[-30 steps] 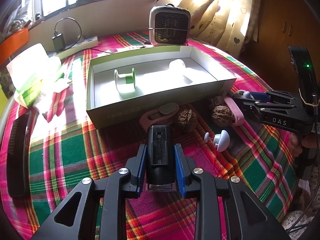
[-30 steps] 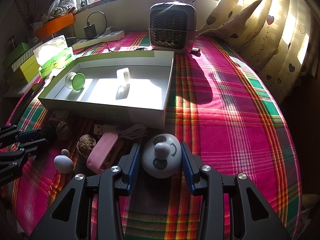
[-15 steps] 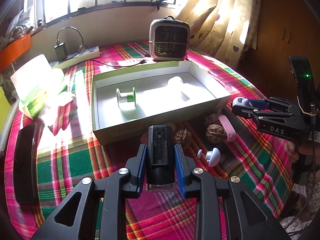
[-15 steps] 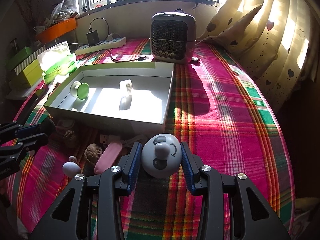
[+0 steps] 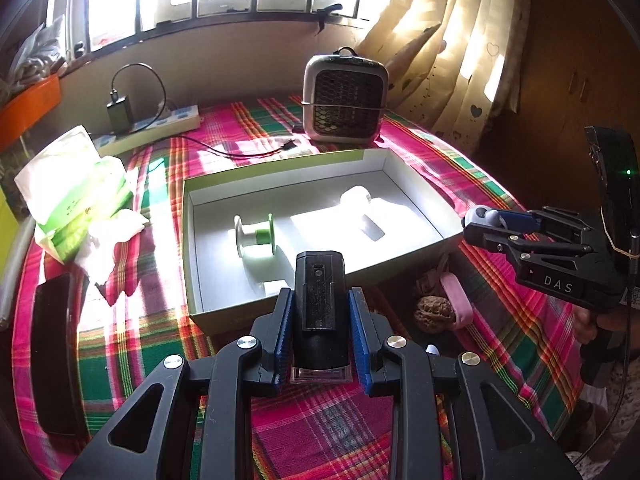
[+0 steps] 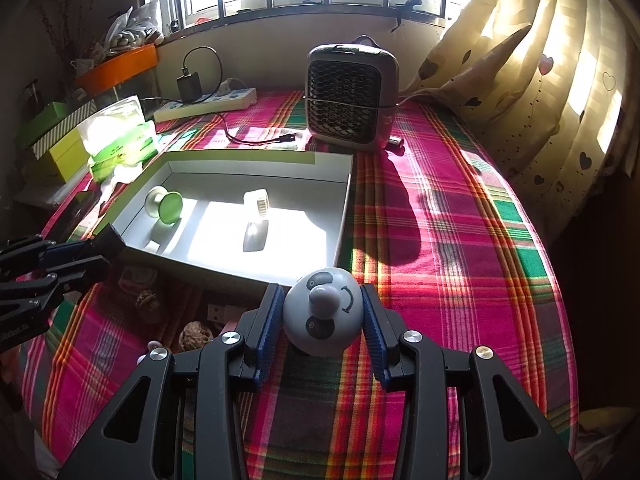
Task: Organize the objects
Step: 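Carry the black device with left gripper while right gripper carries the panda object into the box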
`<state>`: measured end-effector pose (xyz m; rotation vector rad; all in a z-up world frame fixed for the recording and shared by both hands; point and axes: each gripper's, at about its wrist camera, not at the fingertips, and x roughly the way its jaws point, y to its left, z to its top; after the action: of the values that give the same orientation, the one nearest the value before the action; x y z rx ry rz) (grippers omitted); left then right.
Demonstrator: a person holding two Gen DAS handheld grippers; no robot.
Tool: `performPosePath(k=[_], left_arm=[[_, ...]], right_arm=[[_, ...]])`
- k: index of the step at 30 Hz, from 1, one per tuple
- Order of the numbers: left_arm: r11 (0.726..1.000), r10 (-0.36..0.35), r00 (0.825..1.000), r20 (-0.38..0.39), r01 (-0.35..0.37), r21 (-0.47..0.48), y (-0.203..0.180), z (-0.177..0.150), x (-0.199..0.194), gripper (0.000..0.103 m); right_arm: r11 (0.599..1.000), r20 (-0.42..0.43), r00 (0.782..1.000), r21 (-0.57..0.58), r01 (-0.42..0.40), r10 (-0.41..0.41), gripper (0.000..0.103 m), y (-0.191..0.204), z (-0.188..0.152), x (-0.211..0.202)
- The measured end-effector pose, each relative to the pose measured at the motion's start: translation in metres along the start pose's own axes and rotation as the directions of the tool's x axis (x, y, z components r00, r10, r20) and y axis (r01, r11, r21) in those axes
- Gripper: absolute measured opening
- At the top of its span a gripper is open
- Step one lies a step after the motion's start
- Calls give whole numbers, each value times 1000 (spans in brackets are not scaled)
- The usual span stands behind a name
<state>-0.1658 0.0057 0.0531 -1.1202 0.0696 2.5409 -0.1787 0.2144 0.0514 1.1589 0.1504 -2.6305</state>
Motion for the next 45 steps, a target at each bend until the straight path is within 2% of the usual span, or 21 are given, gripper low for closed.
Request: performPosePath(k=[12,22,36,45], left_arm=[[1000,-29,1000,7,29,4,-1,32,22,25],[999,-36,999,-13,36,-14,3,54,50,25],[999,-33,998,-54,31,-32,7,66,84,25],[999,-24,997,-79,22,-25,7,68,97,25]], right_arm=[[999,13,1000,-31,-13,13,40,5,37,19],[998,-8,1000,-64,-18,17,40,6,62,51],[996,-55,998,-73,-42,38,40,7,80,92],[995,-70,996,-87,-55,49,40,10,84,105]])
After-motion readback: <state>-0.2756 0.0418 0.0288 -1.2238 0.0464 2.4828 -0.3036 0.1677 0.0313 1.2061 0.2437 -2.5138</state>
